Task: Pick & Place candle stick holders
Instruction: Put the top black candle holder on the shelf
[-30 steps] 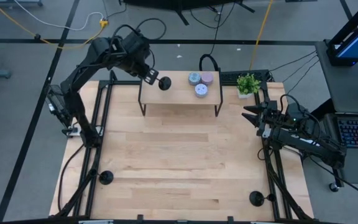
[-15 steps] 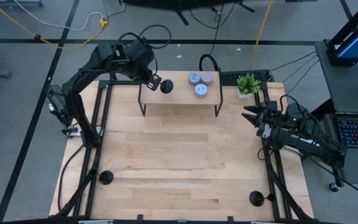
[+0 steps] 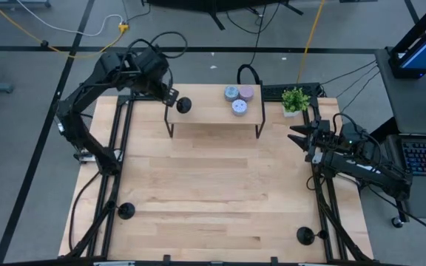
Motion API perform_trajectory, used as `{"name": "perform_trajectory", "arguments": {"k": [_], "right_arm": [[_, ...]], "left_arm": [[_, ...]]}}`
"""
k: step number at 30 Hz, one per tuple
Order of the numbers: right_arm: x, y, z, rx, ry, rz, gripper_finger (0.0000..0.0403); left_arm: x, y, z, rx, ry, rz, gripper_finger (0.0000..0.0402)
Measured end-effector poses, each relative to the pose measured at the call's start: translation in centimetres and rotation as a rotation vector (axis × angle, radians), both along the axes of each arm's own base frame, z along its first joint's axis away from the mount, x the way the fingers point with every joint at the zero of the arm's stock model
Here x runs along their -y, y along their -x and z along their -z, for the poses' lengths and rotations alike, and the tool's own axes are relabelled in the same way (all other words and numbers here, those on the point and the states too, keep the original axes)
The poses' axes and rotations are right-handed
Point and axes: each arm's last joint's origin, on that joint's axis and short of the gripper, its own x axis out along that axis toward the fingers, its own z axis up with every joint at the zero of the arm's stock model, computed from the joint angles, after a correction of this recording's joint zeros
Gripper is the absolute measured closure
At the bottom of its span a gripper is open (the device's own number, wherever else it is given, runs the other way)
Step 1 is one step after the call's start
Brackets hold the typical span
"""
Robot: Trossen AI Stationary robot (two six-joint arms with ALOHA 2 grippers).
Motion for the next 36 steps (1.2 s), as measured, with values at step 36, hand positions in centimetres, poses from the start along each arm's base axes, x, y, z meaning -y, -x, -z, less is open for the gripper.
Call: {"name": "perform_trajectory", "arguments": {"k": [36], "right_arm": [[0.0, 0.0, 0.0, 0.001, -0.002, 0.000, 0.0232]], "left_arm": [[-2.2, -0.8, 1.8, -0.115, -0.012, 0.088, 0.0388]]}}
